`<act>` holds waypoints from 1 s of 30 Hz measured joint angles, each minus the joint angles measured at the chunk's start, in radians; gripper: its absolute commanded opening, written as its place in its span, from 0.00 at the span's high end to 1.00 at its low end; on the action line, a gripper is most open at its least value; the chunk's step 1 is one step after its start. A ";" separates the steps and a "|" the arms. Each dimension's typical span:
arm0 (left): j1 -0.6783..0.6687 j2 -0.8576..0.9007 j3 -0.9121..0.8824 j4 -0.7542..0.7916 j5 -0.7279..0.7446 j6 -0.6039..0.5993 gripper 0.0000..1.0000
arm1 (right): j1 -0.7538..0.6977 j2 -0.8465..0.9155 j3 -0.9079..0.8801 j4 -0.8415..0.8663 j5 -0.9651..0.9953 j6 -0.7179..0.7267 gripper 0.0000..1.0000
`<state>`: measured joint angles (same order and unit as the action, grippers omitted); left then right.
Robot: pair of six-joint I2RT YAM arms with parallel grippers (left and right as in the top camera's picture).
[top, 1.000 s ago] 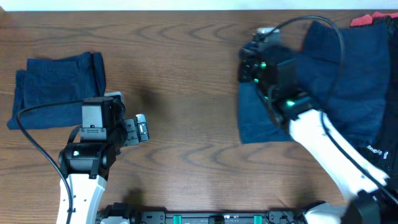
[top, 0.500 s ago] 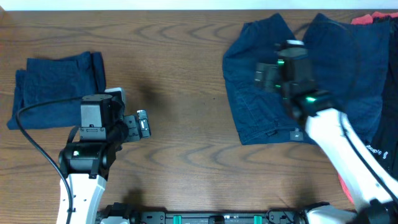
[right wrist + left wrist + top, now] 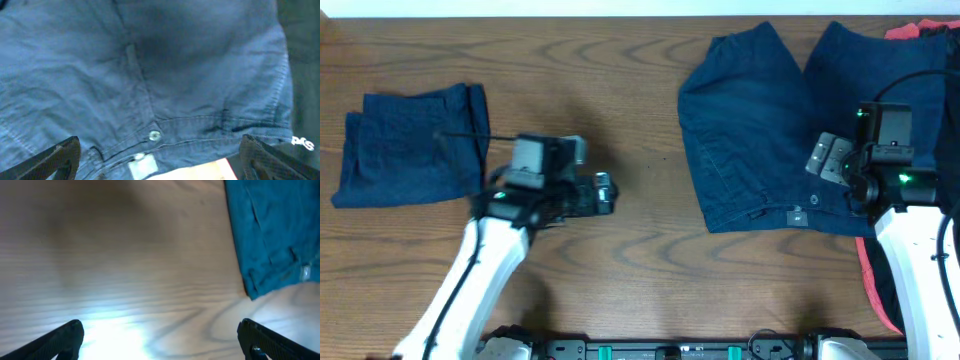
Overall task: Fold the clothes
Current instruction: 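Reach the left gripper to the shorts' near edge and grasp it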
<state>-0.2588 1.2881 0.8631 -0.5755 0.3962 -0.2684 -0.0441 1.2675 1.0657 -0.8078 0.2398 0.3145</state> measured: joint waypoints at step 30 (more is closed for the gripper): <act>-0.531 0.560 0.028 0.788 0.051 -0.738 0.01 | -0.011 0.000 0.000 -0.068 0.000 0.000 0.01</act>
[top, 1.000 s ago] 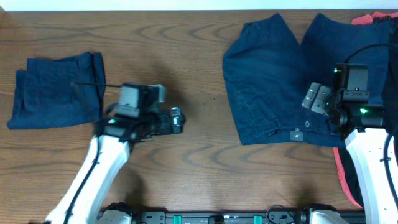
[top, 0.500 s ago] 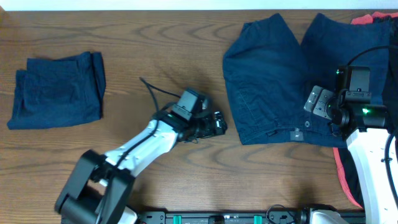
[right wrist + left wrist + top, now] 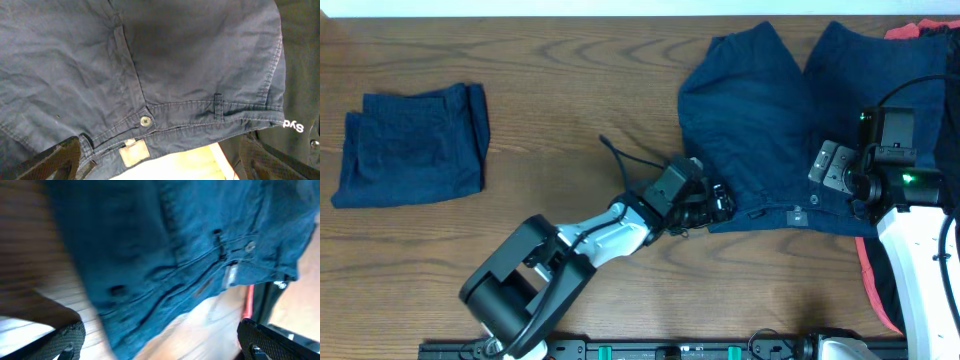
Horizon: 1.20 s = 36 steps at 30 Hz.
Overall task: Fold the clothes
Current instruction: 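Reach the left gripper to the shorts' near edge and grasp it, then drag the shorts leftward with the left gripper toward table center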
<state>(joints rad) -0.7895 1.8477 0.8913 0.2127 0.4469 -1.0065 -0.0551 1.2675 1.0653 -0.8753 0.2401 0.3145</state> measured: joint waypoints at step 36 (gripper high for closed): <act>0.406 -0.064 0.017 -0.457 0.014 0.285 0.94 | 0.000 0.000 0.000 -0.011 0.000 0.000 0.01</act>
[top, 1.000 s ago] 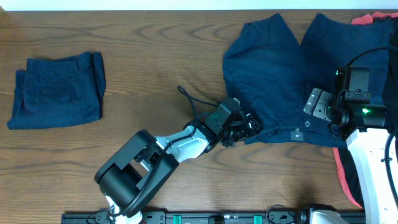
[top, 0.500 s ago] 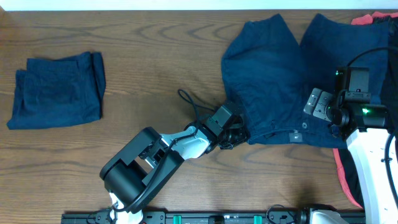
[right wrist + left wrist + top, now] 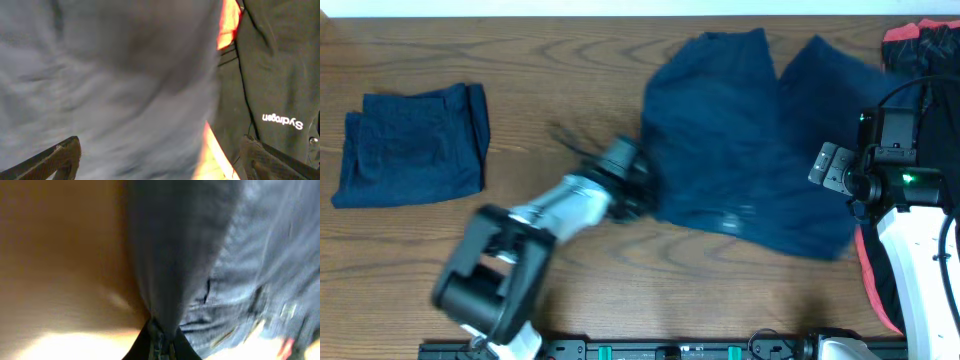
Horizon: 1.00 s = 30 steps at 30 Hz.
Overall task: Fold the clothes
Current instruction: 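Drag the shorts leftward with the left gripper toward table center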
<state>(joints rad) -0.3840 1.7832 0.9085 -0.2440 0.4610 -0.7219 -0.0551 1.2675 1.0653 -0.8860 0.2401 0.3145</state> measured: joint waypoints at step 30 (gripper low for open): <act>0.146 -0.102 0.002 -0.470 0.362 0.250 0.02 | 0.000 0.000 0.000 0.011 -0.035 0.000 0.01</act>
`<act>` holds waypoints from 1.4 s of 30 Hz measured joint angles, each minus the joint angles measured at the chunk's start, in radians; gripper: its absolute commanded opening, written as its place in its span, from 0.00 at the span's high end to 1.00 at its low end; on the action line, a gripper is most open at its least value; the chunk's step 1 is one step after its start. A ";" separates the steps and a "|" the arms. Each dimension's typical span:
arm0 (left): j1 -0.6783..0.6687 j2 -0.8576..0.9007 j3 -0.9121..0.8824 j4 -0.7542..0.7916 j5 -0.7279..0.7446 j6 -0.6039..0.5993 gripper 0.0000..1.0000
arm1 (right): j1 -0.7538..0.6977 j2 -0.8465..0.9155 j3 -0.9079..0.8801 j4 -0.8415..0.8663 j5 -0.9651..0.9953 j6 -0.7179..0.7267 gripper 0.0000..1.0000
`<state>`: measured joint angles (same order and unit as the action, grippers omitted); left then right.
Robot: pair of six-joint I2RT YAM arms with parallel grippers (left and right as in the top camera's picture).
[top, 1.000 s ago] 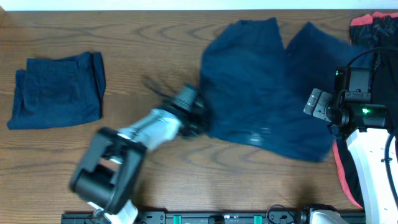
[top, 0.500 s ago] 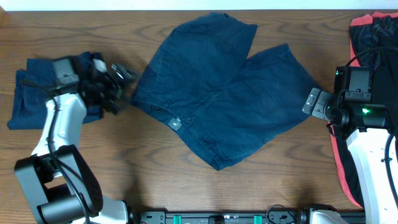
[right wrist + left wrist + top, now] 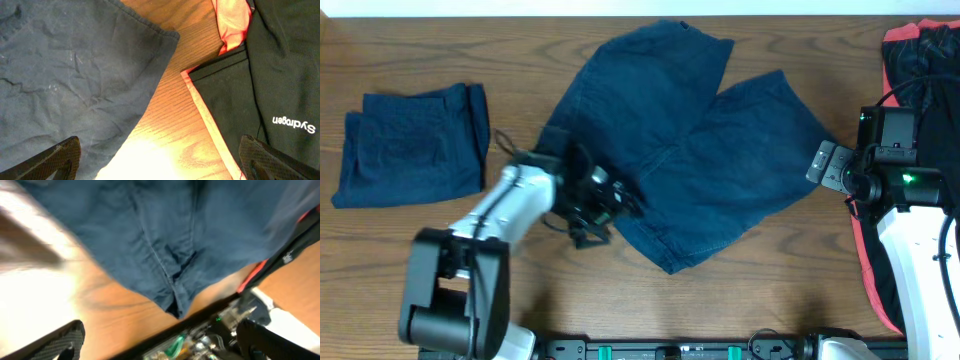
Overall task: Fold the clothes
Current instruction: 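Drag the shorts leftward with the left gripper toward table center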
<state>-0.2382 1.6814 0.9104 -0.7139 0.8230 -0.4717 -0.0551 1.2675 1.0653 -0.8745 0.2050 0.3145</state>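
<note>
Dark blue shorts [image 3: 690, 150] lie spread at a slant across the middle of the table, and also show in the left wrist view [image 3: 165, 240]. My left gripper [image 3: 610, 200] sits at their left edge, near the waistband. It is open [image 3: 160, 347] with nothing between its fingers. My right gripper [image 3: 825, 165] hovers by the shorts' right leg hem [image 3: 65, 75]. It is open too [image 3: 160, 165], over bare wood between the shorts and another garment.
A folded dark blue garment [image 3: 410, 145] lies at the far left. A black garment with red trim [image 3: 920, 60] lies along the right edge, close under the right arm [image 3: 270, 75]. The table's front edge and base rail [image 3: 210, 340] are near the left gripper.
The shorts have moved left and turned to a slant in the middle of the table. My left gripper, then shut on their edge, is now open. The right arm has not moved.
My left gripper was open over bare wood near the folded garment, with the shorts at the right under my right gripper. Then it was open at the shorts' waistband corner. Then it was shut on the shorts farther left. Now they lie mid-table, let go.
</note>
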 measured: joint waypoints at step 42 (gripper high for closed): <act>-0.313 0.000 -0.144 0.352 -0.255 -0.435 0.94 | 0.000 0.000 0.000 -0.005 -0.003 0.000 0.01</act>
<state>-0.5510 1.6814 0.7666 -0.3618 0.5682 -0.9066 -0.0551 1.2675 1.0653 -0.8795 0.2016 0.3145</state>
